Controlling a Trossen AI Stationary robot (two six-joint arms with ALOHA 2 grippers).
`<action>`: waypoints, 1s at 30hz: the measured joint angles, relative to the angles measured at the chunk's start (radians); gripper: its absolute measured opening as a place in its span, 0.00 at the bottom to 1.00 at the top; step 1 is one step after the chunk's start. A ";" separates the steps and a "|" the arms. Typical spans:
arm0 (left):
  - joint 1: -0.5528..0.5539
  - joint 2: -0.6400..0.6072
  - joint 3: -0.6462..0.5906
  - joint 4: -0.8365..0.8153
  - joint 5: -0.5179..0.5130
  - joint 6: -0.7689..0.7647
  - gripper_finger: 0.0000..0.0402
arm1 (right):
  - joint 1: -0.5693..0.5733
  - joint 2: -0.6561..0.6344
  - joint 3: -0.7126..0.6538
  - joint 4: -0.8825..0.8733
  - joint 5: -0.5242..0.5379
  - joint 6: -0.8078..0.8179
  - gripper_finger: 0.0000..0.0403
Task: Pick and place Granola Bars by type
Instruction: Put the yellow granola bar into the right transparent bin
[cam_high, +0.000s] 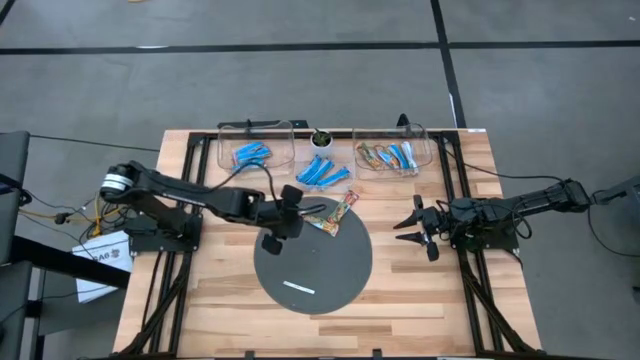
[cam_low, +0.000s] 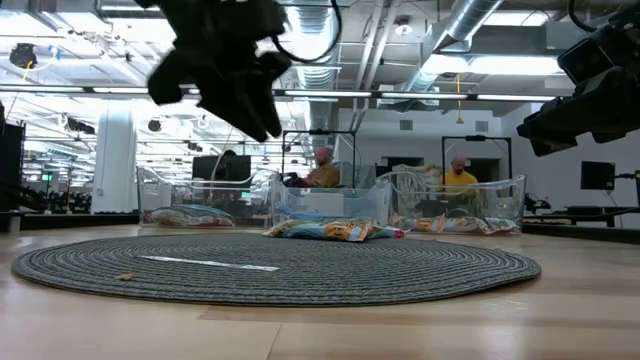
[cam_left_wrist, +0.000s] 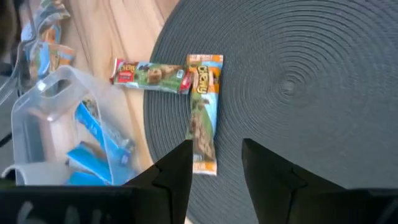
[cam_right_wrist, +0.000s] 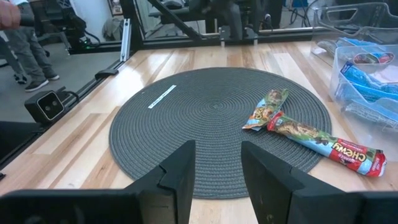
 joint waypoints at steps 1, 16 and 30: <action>0.002 0.018 0.000 0.019 0.001 0.008 0.33 | 0.000 0.000 0.000 0.000 0.000 0.000 0.31; 0.072 0.266 0.146 0.034 0.098 0.069 0.33 | 0.000 0.000 0.000 0.000 0.000 0.000 0.31; 0.125 0.427 0.287 -0.061 0.119 0.023 0.37 | 0.000 0.000 0.000 0.000 0.000 0.000 0.31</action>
